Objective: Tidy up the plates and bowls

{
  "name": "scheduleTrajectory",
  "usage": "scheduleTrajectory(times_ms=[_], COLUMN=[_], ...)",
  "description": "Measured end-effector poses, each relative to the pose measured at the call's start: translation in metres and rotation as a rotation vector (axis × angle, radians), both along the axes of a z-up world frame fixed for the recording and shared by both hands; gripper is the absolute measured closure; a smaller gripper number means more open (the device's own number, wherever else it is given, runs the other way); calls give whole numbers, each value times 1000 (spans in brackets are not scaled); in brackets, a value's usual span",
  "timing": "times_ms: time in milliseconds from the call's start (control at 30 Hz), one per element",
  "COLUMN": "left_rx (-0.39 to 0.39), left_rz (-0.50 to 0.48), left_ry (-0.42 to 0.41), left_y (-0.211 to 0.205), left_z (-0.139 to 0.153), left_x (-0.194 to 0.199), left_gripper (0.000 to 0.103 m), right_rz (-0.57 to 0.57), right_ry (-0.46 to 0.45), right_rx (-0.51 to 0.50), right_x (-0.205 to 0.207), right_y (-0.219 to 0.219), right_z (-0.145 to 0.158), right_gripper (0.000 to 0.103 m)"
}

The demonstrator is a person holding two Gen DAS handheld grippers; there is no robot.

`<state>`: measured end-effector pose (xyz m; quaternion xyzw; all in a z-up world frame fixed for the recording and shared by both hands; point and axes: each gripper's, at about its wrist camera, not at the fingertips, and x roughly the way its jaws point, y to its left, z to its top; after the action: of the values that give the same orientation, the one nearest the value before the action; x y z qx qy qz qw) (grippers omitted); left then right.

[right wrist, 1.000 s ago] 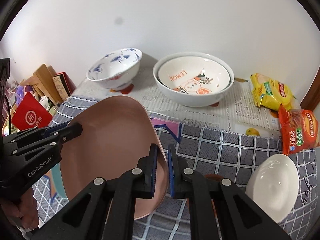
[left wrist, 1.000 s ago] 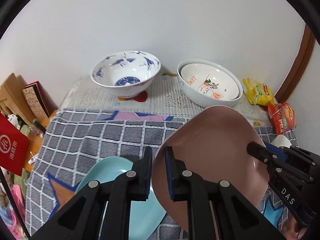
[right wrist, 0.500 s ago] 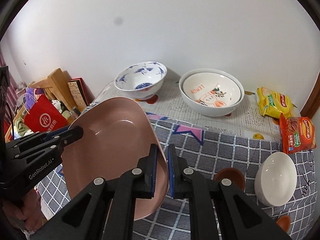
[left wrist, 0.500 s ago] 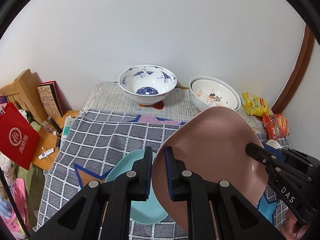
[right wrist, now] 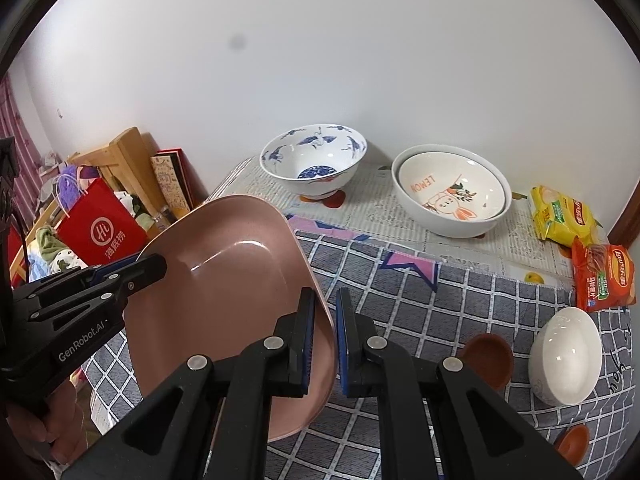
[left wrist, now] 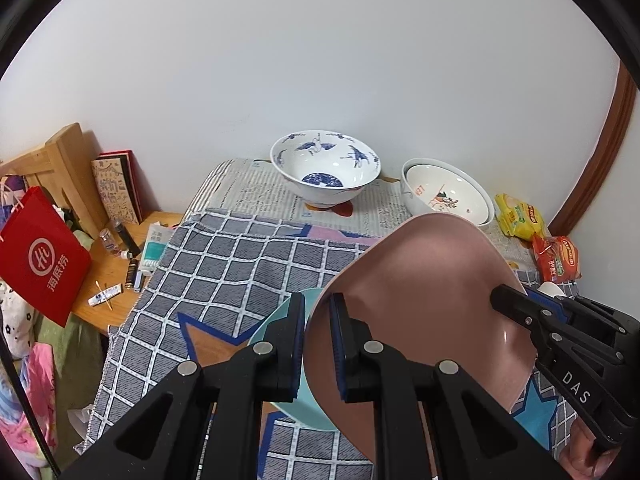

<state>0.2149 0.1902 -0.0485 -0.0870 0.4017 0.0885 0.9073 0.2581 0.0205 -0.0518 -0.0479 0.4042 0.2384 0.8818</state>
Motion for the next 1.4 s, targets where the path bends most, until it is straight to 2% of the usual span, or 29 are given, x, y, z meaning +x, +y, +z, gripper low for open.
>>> scheduleTrajectory(times_ms=[500,1100,1400], left_rx=[-16,-58,-60], left_rz=[53,85,75], left_ry=[39,155,180], left_y=[35,61,59], left_z=[-24,-89,-103], left_x=[2,20,28], left_gripper=[91,91,91], right_rz=[48,96,104], right_ry=[30,139,127], right_rx=[-11,-66,-127], right_x=[9,35,41], right_y=[38,72,81], right_z=[-25,-94,-109], right_gripper=[93,92,90])
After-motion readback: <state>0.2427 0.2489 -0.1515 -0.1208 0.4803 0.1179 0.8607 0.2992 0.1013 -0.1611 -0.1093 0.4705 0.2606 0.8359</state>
